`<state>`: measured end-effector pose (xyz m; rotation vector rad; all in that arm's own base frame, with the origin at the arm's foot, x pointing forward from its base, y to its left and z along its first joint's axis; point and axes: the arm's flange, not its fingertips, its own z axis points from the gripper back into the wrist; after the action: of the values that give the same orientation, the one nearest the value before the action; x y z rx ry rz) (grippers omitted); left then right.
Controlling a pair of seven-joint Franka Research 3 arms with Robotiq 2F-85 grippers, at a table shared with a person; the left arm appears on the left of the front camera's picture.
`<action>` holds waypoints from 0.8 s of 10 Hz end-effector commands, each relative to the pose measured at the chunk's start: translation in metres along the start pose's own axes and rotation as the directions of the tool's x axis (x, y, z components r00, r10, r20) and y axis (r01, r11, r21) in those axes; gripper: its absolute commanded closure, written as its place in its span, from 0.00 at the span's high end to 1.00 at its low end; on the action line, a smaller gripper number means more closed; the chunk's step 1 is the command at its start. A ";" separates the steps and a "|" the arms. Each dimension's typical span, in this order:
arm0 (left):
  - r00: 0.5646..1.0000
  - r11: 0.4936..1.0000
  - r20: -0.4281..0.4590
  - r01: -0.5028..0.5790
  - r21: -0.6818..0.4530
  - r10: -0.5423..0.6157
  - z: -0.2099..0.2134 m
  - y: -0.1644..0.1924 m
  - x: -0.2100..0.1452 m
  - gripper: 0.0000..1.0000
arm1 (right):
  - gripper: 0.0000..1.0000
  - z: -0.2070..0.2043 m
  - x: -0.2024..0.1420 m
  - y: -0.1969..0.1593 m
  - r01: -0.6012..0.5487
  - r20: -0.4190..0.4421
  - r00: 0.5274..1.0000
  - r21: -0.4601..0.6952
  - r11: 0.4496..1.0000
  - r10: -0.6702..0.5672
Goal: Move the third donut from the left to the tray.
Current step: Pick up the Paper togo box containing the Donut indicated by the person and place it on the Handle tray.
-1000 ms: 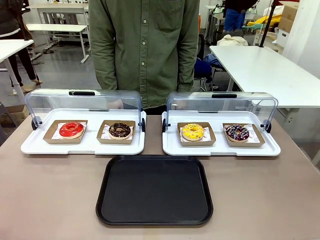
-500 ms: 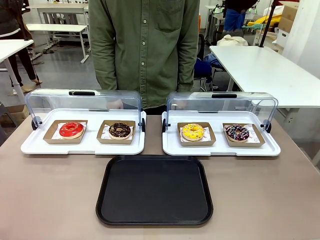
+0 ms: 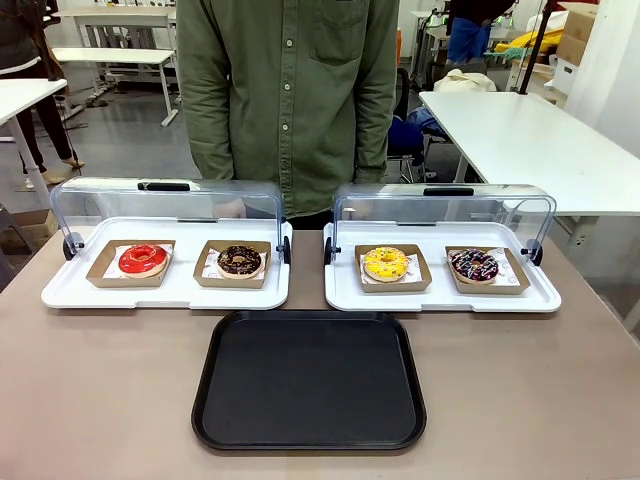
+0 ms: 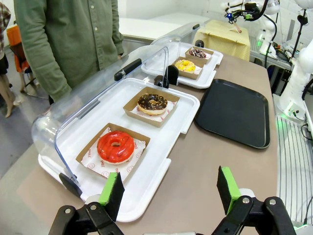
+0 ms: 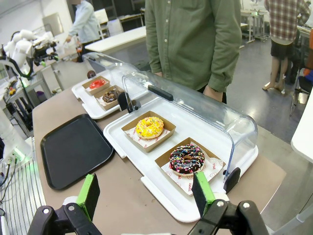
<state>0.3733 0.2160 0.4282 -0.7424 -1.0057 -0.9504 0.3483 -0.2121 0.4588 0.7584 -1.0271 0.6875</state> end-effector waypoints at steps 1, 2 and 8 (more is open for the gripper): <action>1.000 1.000 0.005 0.006 -0.003 -0.006 0.002 0.002 0.001 1.00 | 1.00 0.000 0.002 -0.002 -0.028 0.027 0.999 -0.001 1.000 0.028; 1.000 1.000 0.005 0.006 -0.003 -0.006 0.002 0.002 0.001 1.00 | 1.00 0.000 0.002 -0.002 -0.028 0.027 0.999 -0.001 1.000 0.028; 1.000 1.000 0.005 0.006 -0.003 -0.006 0.002 0.002 0.001 1.00 | 1.00 0.000 0.002 -0.002 -0.028 0.027 0.999 -0.001 1.000 0.028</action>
<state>0.3733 0.2160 0.4282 -0.7424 -1.0057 -0.9504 0.3483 -0.2121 0.4588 0.7584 -1.0272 0.6876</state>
